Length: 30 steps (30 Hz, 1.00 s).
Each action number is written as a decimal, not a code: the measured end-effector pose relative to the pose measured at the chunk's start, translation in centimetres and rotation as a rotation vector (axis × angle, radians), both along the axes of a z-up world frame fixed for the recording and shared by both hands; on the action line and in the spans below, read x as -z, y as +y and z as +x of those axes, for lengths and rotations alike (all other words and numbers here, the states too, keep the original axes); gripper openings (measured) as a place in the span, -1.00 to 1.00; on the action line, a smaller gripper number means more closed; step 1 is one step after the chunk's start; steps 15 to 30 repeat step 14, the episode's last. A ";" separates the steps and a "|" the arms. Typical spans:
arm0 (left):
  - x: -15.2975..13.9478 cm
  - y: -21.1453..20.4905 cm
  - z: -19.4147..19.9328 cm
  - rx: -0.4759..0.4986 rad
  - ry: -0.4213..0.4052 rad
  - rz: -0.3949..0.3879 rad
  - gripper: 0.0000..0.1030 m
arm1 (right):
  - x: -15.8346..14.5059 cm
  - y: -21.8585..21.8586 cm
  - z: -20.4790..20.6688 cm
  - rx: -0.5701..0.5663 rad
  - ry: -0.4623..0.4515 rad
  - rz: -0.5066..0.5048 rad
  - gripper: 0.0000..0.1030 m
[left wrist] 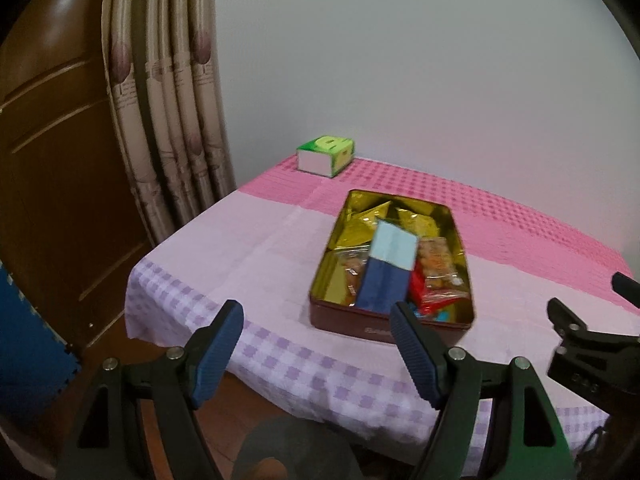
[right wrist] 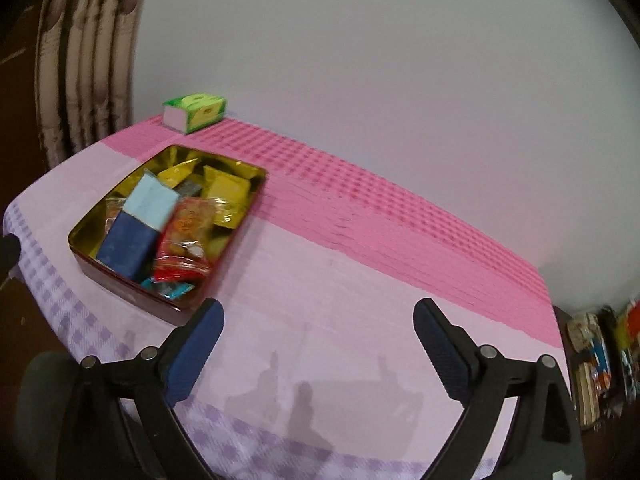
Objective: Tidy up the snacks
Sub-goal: 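Carry the clear snack bag into the tin box and open the right gripper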
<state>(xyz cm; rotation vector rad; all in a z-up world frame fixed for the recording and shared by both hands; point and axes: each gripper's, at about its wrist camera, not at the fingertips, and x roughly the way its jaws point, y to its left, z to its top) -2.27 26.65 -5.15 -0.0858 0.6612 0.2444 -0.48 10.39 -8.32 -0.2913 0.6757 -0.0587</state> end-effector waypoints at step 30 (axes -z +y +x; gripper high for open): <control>0.6 -2.3 -1.3 0.030 0.004 0.020 0.51 | -3.0 -3.4 -5.5 0.022 -0.074 0.025 0.89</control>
